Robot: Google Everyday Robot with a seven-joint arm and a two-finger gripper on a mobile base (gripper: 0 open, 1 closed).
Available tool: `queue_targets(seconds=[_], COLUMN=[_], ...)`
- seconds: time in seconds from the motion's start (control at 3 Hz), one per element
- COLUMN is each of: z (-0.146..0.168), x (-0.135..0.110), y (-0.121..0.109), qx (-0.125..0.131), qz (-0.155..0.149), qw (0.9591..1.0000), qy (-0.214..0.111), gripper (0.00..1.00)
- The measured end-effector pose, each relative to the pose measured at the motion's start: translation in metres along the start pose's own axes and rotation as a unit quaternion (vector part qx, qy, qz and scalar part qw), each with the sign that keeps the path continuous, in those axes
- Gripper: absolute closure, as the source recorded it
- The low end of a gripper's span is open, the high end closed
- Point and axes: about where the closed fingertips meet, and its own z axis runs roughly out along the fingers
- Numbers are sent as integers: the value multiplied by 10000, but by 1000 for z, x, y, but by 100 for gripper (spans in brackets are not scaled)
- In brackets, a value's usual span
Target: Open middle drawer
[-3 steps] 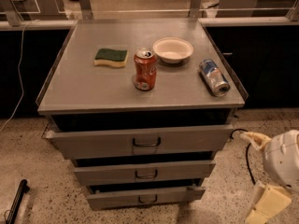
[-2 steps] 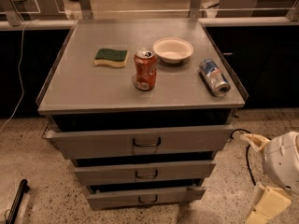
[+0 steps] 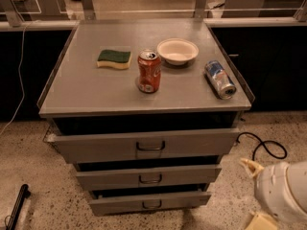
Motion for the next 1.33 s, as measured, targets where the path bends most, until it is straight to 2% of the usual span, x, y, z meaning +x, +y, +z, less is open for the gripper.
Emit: queue_targets(seconds=[0.33, 0.67, 1.0, 1.33], z=[33, 61, 90, 92], x=[24, 50, 65, 64], y=[15, 15, -16, -15], qx=[-51, 224, 709, 732], qz=[339, 646, 907, 899], qw=[9993, 9974, 9930, 9930], qy=[-164, -216, -245, -245], gripper=[0, 0, 0, 0])
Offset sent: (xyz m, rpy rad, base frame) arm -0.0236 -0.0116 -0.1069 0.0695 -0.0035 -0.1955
